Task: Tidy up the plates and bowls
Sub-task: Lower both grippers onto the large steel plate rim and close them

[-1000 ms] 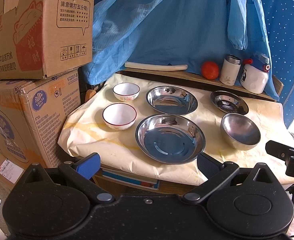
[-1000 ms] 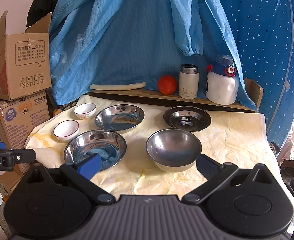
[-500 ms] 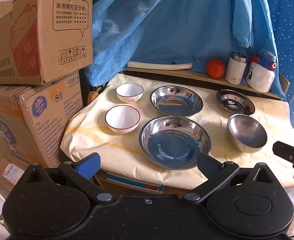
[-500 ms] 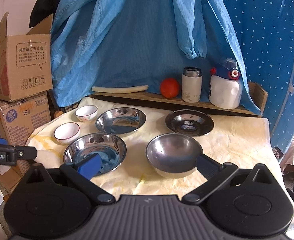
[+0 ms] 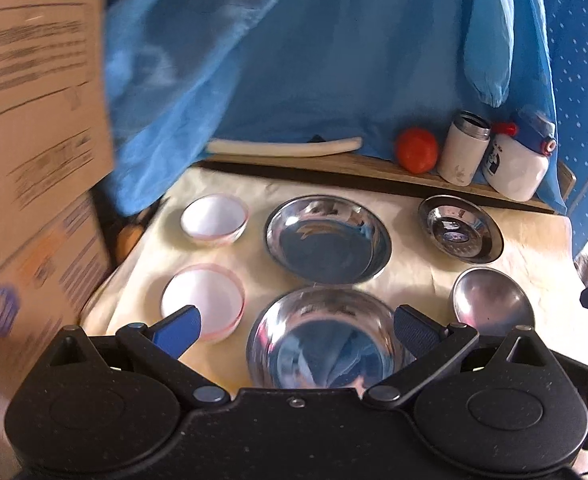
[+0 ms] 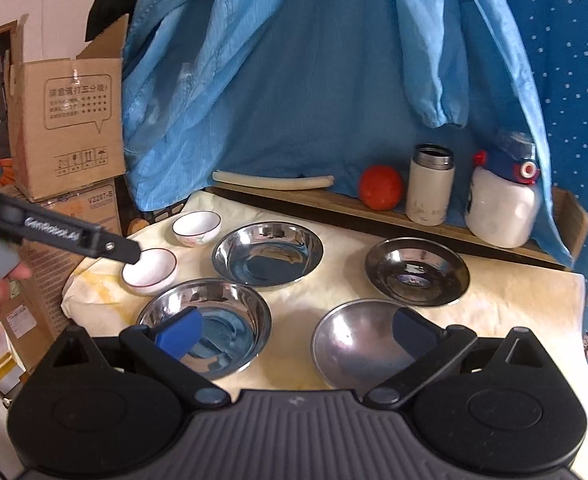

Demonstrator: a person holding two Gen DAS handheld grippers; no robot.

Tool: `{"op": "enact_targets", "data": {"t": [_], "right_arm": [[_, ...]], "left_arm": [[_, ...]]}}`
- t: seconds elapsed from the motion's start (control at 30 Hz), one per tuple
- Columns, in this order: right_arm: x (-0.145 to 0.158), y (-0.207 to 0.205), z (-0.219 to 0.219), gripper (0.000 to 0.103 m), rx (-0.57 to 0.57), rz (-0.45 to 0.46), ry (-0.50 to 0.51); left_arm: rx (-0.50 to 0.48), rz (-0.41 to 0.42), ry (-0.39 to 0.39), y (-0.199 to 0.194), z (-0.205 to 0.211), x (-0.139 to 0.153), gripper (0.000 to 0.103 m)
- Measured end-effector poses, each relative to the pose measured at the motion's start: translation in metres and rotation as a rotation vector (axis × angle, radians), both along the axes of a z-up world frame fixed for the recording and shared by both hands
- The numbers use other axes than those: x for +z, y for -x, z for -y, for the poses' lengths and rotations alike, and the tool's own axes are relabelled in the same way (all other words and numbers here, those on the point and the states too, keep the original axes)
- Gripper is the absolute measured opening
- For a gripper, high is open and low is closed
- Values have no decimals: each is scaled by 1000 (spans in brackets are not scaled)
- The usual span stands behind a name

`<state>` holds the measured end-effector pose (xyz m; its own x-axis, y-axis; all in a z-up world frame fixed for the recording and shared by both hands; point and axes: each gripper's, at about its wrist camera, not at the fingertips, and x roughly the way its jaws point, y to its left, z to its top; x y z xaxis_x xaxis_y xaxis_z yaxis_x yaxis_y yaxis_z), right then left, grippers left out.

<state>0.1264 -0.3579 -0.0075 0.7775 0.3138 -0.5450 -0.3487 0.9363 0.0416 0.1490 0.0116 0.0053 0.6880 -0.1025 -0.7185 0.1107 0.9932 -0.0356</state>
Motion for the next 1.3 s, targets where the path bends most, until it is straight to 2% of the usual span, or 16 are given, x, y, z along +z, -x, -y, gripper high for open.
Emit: {"op": "enact_targets", "data": {"t": [0.33,0.57,0.73,1.0,1.2,1.3], "right_arm": [[-10,-74,-34,103,-11,-77,16],[-23,-125,-56,100,-46,-146,67],[-34,-163,-53,93,-96,-223,53],[-57,-205,-52,83,-116,-340,2],[-74,-224,-58,68,-133,-415,-32],[-83,-232,-60,57,-135,-448,-42]], "left_arm": [[-153,-104,48,-111,-3,-27,102],[-178,-206,83,-160,-10,-58,102],[-169,-250,83,-183,-11,-74,101],[-168,-307,66,-201,-5,-92,94],[-142,-345,85,-206,-4,-104,83],[-123,-360,96,-208,-5,-109,79]]}}
